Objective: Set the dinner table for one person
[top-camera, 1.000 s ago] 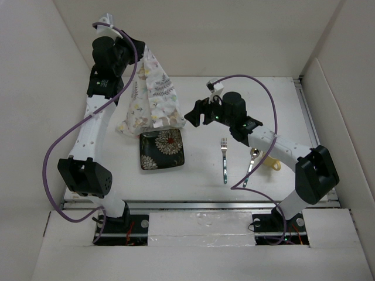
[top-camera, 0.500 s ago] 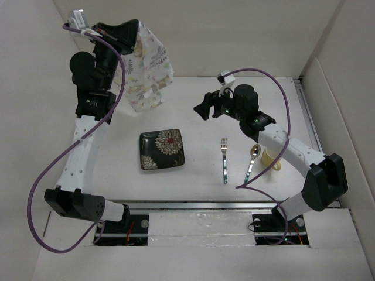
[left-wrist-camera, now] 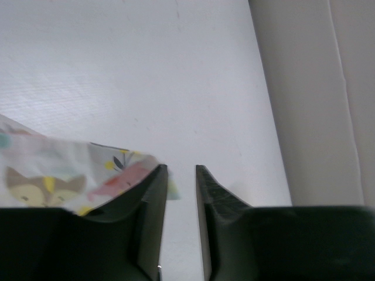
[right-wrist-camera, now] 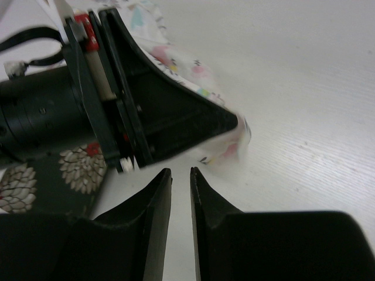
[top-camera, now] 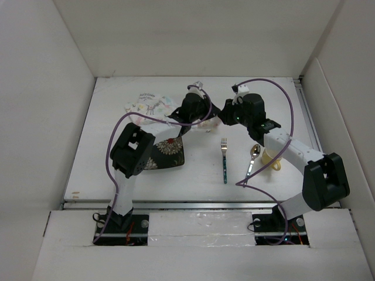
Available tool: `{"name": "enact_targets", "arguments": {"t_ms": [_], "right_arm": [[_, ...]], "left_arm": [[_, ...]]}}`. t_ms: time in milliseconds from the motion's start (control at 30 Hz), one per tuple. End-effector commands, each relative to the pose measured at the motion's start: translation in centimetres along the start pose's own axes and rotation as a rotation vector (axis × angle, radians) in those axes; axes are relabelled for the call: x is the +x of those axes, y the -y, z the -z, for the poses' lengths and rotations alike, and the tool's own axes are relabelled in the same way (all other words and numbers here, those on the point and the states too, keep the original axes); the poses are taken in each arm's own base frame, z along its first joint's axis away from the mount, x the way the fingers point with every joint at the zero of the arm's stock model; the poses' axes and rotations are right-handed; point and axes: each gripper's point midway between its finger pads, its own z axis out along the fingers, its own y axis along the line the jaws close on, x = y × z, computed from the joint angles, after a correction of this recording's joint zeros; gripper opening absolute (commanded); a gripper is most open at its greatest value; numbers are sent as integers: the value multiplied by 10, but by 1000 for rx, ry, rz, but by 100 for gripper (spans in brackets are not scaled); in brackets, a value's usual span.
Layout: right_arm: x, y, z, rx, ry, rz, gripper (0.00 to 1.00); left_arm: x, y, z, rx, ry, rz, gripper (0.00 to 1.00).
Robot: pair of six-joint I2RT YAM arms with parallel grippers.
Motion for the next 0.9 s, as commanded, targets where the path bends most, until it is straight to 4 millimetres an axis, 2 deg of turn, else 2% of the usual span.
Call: {"name": "enact_targets", "arguments": {"t_ms": [0, 33, 100, 133, 167, 200, 233, 267, 300, 333, 367, 400, 433, 467, 500, 533, 600, 667, 700, 733, 800, 833, 867], "right_arm": [[-14, 19, 17, 103, 57, -1, 29], [-14, 28, 19, 136, 58, -6, 37], [-10, 38, 20, 175, 51, -17, 45], [-10, 45, 20, 196, 53, -24, 53], [-9, 50, 20, 207, 52, -30, 56], [-4, 51, 14, 202, 41, -39, 57], [0, 50, 9, 186, 29, -45, 58], [5, 54, 5, 189, 14, -55, 58], [18, 57, -7, 183, -26, -66, 58], [24, 56, -11, 147, -53, -70, 59], [28, 54, -16, 125, -65, -74, 59], [29, 50, -21, 96, -57, -76, 59], [37, 46, -26, 59, -77, -84, 61], [41, 44, -28, 47, -88, -88, 62], [45, 49, -34, 65, -98, -97, 66], [45, 49, -34, 66, -99, -97, 66], [45, 61, -38, 111, -105, -106, 69], [48, 64, -40, 122, -113, -108, 69], [48, 67, -41, 141, -112, -107, 69], [50, 70, -44, 148, -117, -108, 69], [54, 73, -50, 154, -125, -102, 69], [50, 73, -54, 147, -121, -99, 69], [60, 75, -61, 145, -144, -101, 68]], "left_arm": [[-61, 86, 9, 163, 168, -43, 27], [-55, 89, 7, 164, 154, -54, 34], [-59, 88, 9, 133, 157, -73, 47], [-66, 89, 12, 118, 177, -107, 50], [-84, 86, 21, 77, 232, -123, 54], [-87, 86, 28, 59, 238, -148, 58], [-111, 69, 36, -13, 303, -186, 58], [-132, 65, 51, -66, 368, -196, 60], [-142, 55, 59, -108, 382, -205, 66], [-152, 44, 63, -143, 390, -218, 67], [-179, 30, 69, -180, 412, -233, 68], [-175, 5, 67, -256, 349, -237, 67], [-181, -11, 66, -298, 322, -251, 67], [-198, -37, 59, -367, 309, -283, 67], [-190, -90, 52, -536, 196, -303, 66], [-190, -90, 52, -538, 194, -303, 66], [-185, -144, 63, -716, 121, -364, 65], [-188, -170, 72, -792, 128, -369, 64], [-190, -177, 76, -806, 132, -363, 64], [-183, -186, 79, -804, 112, -351, 64], [-192, -199, 85, -809, 130, -318, 65], [-191, -206, 83, -806, 117, -308, 65], [-187, -216, 85, -820, 87, -294, 65]]}}
